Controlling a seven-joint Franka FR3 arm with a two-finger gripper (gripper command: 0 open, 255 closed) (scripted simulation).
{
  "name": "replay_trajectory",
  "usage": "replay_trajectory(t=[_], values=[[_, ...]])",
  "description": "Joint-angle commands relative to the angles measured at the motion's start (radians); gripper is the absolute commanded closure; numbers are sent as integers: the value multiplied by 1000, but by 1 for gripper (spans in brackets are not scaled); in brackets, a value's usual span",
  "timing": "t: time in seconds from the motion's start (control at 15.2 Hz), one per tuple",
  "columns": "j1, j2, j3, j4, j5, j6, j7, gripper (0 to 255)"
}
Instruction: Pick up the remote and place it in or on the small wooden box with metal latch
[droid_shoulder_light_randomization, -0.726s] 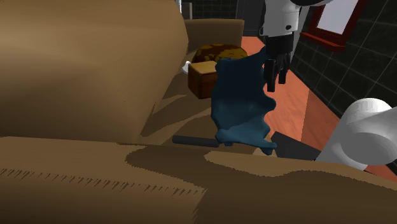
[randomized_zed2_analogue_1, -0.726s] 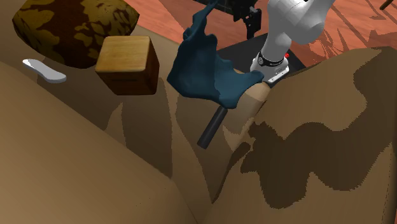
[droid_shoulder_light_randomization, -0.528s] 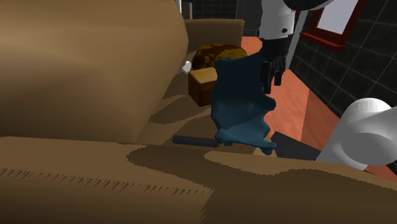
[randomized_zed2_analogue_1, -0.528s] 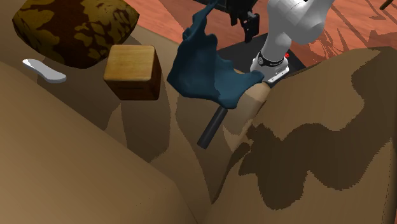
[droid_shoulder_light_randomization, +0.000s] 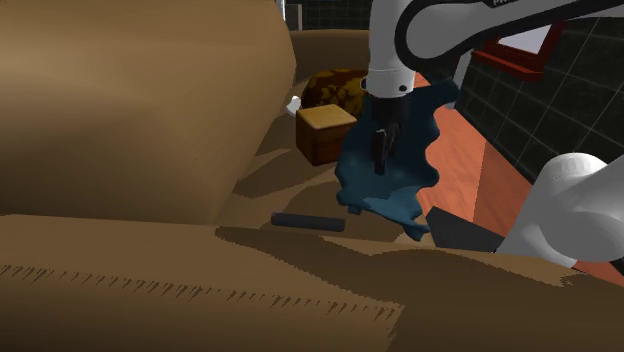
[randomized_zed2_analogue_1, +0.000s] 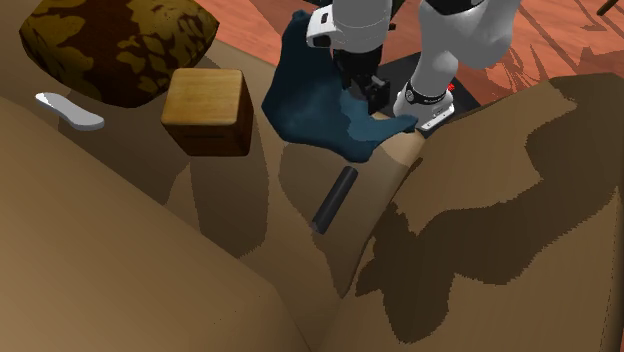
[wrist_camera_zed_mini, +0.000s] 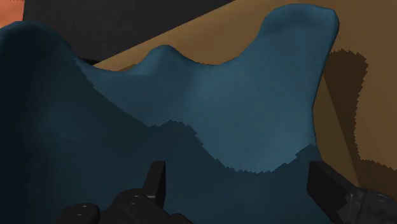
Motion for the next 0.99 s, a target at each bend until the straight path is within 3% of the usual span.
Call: replay_trajectory(t=[0.0,0.59,0.92], values=[[19,54,15,-2,7,79,-24,0],[93,327,91,51,15,388,-109,0],[123,464,128,106,-6,513,-136,0]])
